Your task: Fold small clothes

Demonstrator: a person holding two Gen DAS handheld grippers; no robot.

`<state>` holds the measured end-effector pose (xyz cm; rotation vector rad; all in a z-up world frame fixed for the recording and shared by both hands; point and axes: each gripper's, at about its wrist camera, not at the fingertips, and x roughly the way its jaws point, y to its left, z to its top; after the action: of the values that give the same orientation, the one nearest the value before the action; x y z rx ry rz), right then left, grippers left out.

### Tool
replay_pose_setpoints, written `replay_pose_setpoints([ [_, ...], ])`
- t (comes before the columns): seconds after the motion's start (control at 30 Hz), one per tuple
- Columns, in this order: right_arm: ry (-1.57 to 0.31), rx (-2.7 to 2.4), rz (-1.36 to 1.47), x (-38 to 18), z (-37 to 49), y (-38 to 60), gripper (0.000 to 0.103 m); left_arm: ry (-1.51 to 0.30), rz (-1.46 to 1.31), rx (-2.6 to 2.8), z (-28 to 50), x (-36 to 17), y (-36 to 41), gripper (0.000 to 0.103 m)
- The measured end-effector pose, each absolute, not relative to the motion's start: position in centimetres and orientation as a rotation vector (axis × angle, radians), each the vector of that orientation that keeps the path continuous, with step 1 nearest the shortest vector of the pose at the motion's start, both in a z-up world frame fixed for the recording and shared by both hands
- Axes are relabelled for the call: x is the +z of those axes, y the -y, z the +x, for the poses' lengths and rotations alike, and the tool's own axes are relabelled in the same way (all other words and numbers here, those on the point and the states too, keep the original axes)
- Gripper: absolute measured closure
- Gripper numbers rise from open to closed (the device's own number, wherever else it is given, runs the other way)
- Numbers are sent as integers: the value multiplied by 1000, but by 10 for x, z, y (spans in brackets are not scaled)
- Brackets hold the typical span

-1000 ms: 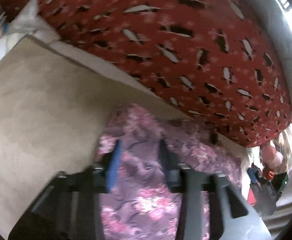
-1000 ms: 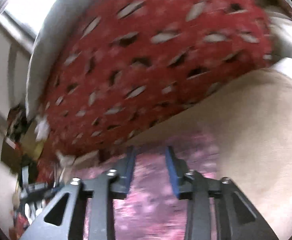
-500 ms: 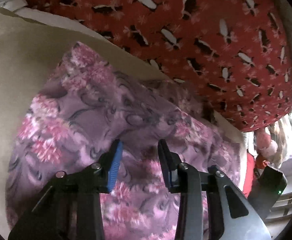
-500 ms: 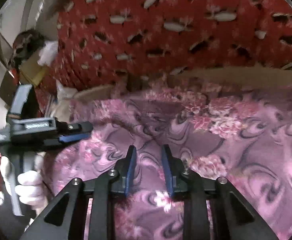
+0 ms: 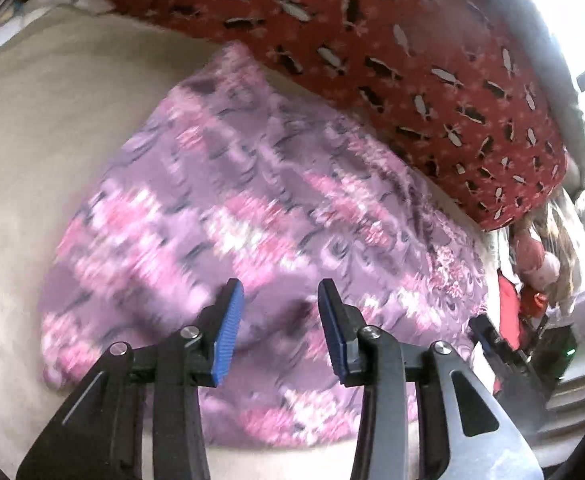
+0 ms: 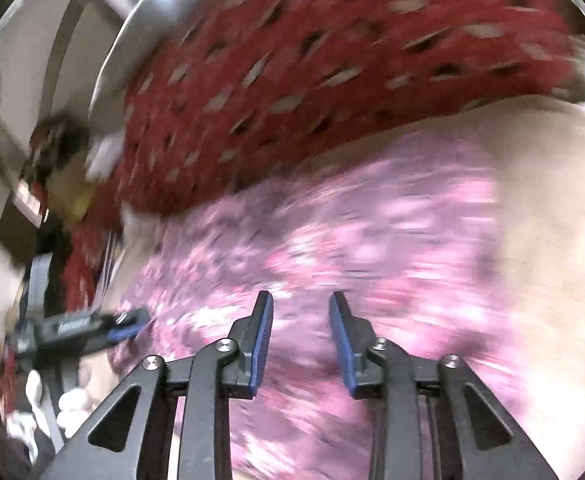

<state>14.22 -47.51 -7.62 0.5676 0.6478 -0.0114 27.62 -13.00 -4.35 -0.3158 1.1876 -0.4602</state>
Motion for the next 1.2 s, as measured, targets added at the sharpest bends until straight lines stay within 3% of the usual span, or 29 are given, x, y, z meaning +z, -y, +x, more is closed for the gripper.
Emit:
replay_pose_setpoints([
  [0.07, -752, -49, 602, -100, 135, 492, 78, -1228, -328, -448, 277, -56, 125, 67],
  [0.1, -753, -43, 627, -104, 131, 497, 95, -1247, -343, -446, 277, -58, 122, 67],
  [0.13, -733, -49, 665, -102, 125, 503, 97, -1251, -361, -452, 275, -56, 119, 67],
  [0.23, -601, -72, 748, -83, 102, 517, 81, -1231, -394, -439, 270, -46, 105, 66],
  [0.3, -565, -125, 748, -75, 99, 527, 55, -1241, -422, -434, 271, -47, 99, 66],
  [0.33, -564, -153, 762, -76, 101, 534, 49, -1257, -436, -423, 272, -51, 96, 66],
  [0.47, -648, -99, 872, -106, 113, 552, 53, -1286, -466, -409, 271, -67, 92, 66],
  [0.5, -648, -63, 874, -108, 115, 548, 75, -1280, -467, -412, 271, -67, 92, 66],
  [0.53, -637, -27, 846, -106, 115, 543, 90, -1275, -462, -415, 270, -67, 93, 66],
  [0.67, -545, -98, 780, -100, 89, 543, 96, -1270, -437, -422, 269, -68, 94, 66],
  [0.7, -588, -151, 777, -109, 91, 547, 103, -1271, -429, -422, 269, -67, 94, 66],
  [0.8, -618, -158, 863, -123, 88, 561, 103, -1275, -393, -423, 268, -58, 98, 66],
  [0.83, -586, -163, 876, -116, 85, 562, 95, -1264, -391, -430, 267, -52, 98, 65],
  [0.93, -485, -97, 847, -86, 90, 555, 94, -1216, -392, -464, 273, -33, 107, 65],
  [1.03, -484, -76, 736, -63, 113, 533, 91, -1181, -336, -457, 283, -21, 126, 56],
  [1.13, -492, -70, 675, -63, 126, 526, 91, -1186, -287, -422, 296, -31, 142, 56],
  [1.2, -597, -93, 640, -85, 150, 519, 86, -1226, -248, -376, 305, -50, 149, 56],
])
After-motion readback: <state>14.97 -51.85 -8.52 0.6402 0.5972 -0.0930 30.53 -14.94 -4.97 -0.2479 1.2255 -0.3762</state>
